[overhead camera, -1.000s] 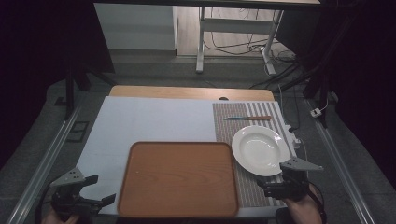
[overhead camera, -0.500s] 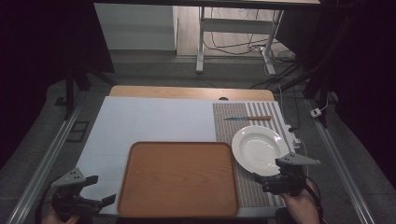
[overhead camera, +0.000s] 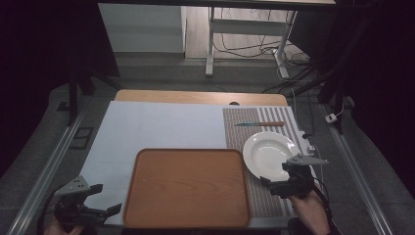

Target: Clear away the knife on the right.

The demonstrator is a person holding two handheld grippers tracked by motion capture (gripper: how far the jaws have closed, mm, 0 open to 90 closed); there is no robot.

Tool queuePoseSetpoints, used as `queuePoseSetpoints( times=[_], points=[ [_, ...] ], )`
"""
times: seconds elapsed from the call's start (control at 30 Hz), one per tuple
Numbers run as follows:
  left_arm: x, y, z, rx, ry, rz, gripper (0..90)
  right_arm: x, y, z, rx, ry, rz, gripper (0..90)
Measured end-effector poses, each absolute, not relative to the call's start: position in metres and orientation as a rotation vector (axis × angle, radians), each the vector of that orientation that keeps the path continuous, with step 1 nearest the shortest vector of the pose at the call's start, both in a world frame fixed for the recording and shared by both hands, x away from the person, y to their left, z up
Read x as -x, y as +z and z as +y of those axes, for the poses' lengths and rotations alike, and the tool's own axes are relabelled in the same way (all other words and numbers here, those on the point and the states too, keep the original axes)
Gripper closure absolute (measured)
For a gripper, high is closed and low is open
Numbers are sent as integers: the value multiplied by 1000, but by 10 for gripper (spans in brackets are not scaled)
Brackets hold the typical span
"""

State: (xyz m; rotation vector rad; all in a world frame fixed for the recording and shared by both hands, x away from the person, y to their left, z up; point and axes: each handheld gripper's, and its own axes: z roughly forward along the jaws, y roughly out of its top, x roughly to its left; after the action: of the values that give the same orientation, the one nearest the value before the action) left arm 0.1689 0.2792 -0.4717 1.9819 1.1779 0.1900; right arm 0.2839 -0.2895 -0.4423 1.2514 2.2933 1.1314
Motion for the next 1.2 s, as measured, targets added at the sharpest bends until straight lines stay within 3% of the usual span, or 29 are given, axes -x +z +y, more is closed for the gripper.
queuePoseSetpoints(
  times=[1.2],
  points=[
    [-170, -472, 279, -1982, 184, 1187, 0, -363, -457, -282, -1282, 958, 2245, 2]
  ],
)
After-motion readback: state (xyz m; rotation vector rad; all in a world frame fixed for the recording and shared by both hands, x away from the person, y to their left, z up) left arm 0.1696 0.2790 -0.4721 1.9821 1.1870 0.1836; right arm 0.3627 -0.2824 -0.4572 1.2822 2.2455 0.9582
